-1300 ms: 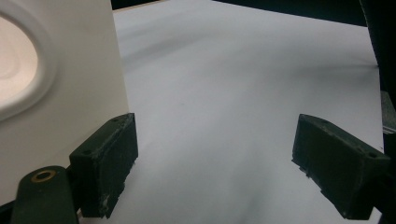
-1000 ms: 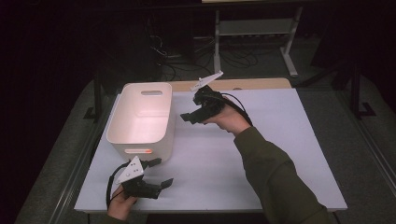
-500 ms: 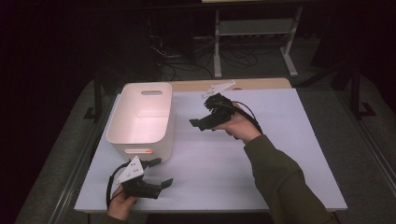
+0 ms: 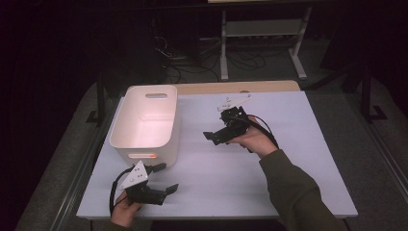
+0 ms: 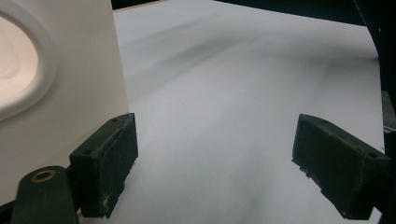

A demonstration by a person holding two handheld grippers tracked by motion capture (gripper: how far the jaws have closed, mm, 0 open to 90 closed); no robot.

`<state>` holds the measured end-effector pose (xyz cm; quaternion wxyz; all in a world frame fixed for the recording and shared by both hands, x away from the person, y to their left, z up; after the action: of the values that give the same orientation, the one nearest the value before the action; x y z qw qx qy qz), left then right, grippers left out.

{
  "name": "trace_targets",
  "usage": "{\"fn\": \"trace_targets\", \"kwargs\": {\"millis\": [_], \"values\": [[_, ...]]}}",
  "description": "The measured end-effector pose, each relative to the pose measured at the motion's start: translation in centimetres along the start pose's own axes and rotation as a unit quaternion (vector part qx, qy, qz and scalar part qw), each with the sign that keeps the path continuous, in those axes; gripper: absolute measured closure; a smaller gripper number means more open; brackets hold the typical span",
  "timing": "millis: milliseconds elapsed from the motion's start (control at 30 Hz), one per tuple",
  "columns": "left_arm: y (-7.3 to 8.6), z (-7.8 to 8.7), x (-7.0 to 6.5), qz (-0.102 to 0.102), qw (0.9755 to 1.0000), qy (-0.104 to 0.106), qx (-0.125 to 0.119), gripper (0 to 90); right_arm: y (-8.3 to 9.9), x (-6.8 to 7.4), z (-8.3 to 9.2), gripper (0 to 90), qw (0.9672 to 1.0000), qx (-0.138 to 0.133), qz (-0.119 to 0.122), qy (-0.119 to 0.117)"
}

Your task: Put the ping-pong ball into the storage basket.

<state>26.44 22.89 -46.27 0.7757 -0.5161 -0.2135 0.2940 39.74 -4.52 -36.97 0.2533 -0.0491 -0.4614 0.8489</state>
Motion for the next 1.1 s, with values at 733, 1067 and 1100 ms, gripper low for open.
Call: {"fn": "trace_targets", "kwargs": {"millis": [733,1067,1100], "values": [[0.0,0.0,0.0,0.000,1.0000,0.000,0.000,14.1,5.5,0.0,0.5,0.0,0.9997,-0.004,-0.020,0.015],[0.0,0.0,0.0,0.000,1.0000,-0.001,0.000,14.1,7.4,0.0,1.1,0.0,0.9993,-0.004,-0.030,0.022],[0.0,0.0,0.0,0.000,1.0000,0.000,0.000,14.1,7.5,0.0,1.1,0.0,0.9993,-0.004,-0.028,0.022]]}}
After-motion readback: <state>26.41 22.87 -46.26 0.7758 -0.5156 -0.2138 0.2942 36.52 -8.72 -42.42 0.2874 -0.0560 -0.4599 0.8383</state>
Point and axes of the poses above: each handheld gripper's, and its own axes: z roughly backward along the jaws, y roughly out of its underside, x roughly to its left, the point moved 3 cm from there along -z, roughly forward along the jaws, and after that the axes turned 10 degrees about -y, right-handed, at the moved point
